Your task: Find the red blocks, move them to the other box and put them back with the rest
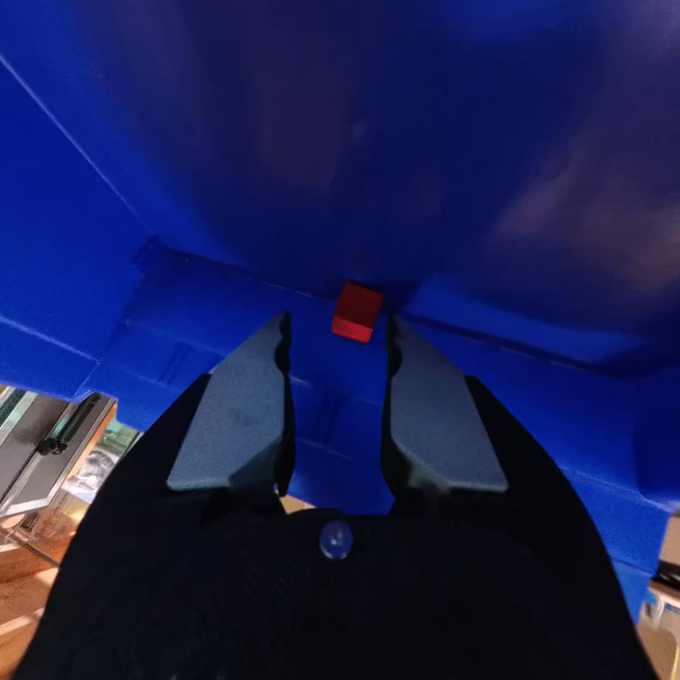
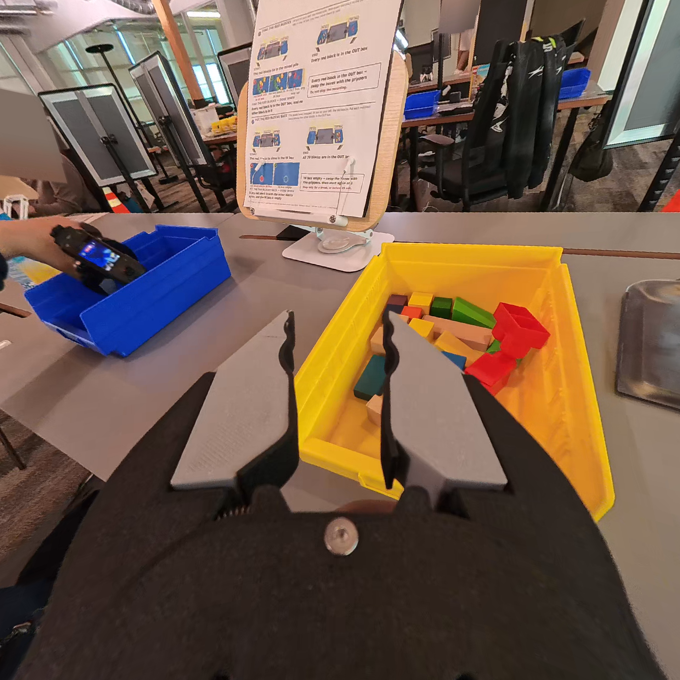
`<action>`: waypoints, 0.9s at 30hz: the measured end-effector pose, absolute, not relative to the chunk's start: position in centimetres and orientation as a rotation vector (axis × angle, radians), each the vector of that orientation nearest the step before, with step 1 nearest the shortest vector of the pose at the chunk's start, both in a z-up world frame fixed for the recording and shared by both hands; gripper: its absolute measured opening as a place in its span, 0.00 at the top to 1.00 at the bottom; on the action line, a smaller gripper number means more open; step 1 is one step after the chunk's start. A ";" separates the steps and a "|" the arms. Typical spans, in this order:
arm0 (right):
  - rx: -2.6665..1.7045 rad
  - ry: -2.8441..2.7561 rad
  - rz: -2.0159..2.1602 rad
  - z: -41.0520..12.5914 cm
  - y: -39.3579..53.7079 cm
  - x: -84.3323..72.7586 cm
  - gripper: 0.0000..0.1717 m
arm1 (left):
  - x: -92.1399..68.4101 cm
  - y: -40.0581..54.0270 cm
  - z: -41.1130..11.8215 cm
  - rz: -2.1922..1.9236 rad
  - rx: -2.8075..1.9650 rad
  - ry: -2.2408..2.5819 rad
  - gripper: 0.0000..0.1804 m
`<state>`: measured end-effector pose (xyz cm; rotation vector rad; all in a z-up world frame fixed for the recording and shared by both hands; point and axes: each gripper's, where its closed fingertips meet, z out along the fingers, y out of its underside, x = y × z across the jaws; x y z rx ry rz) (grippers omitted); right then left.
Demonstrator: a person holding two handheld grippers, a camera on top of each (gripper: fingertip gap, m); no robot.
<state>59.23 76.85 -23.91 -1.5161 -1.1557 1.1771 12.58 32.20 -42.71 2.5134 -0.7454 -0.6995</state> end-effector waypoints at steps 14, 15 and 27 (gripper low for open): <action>-1.480 -1.253 1.340 -23.3 73.3 58.6 0.73 | 18.9 42.2 -32.7 -1.356 3.073 -0.737 0.88; -1.473 -1.286 1.367 -23.3 72.3 58.4 0.73 | 21.6 43.8 -30.4 -1.468 3.192 -0.782 0.88; -1.133 -1.823 1.748 -23.4 51.8 57.0 0.71 | 53.3 49.2 -24.3 -1.829 3.428 -1.887 0.89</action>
